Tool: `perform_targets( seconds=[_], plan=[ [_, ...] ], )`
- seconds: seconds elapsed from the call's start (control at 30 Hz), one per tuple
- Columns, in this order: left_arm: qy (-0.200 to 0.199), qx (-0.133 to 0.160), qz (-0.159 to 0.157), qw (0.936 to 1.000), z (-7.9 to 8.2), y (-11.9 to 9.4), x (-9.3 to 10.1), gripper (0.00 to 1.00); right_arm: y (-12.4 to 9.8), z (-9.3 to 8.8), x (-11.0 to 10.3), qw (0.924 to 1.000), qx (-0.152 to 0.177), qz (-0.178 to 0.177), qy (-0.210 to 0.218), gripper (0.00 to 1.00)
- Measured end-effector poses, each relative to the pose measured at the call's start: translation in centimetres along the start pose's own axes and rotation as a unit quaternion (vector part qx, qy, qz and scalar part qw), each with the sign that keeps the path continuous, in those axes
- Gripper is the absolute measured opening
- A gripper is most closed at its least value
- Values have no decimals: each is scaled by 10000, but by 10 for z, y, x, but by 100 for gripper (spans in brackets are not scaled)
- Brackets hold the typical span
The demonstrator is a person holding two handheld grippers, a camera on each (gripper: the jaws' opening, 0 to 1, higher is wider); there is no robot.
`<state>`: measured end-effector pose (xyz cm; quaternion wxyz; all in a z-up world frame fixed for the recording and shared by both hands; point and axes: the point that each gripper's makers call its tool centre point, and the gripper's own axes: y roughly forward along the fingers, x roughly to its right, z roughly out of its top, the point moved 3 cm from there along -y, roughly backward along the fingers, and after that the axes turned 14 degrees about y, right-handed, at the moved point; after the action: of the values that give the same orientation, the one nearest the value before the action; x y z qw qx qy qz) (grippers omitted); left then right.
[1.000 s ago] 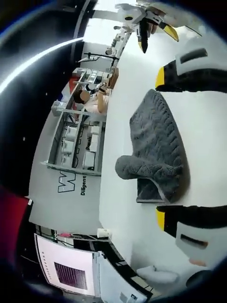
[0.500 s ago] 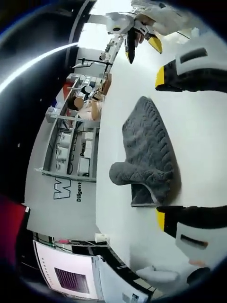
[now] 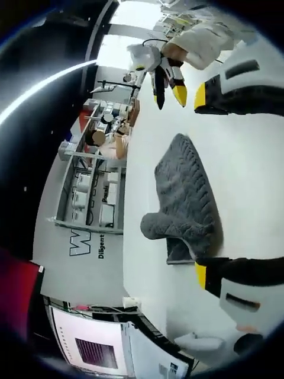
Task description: Open the folded towel by lifting each exposed corner and separating the folded layers until the towel lies flat within the target outline without major curled edges
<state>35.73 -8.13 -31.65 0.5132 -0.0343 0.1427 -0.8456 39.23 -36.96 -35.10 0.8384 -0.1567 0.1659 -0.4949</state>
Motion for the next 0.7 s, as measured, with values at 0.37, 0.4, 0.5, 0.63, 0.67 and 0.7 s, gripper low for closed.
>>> perform_targets(
  seconds=[0.37,0.4,0.5,0.63,0.67,0.7],
  plan=[
    [-25,-67,-41,10000,-6,-9,0,99,40,-3,16,9991,-359,77,-212,55],
    [-26,-66,-40,10000,-6,-9,0,99,42,-4,16,9990,-373,75,-225,53],
    [-85,-82,18,9999,-9,-11,-2,99,56,-10,17,9975,-548,161,-418,47],
    [-94,-100,44,9999,-10,-13,-2,99,63,-14,17,9967,-635,182,-474,40],
    [-87,-107,43,9999,-10,-13,-2,99,65,-16,16,9965,-655,196,-478,38],
    [-83,-112,40,9999,-11,-15,-2,99,67,-17,15,9962,-678,214,-493,36]
  ],
)
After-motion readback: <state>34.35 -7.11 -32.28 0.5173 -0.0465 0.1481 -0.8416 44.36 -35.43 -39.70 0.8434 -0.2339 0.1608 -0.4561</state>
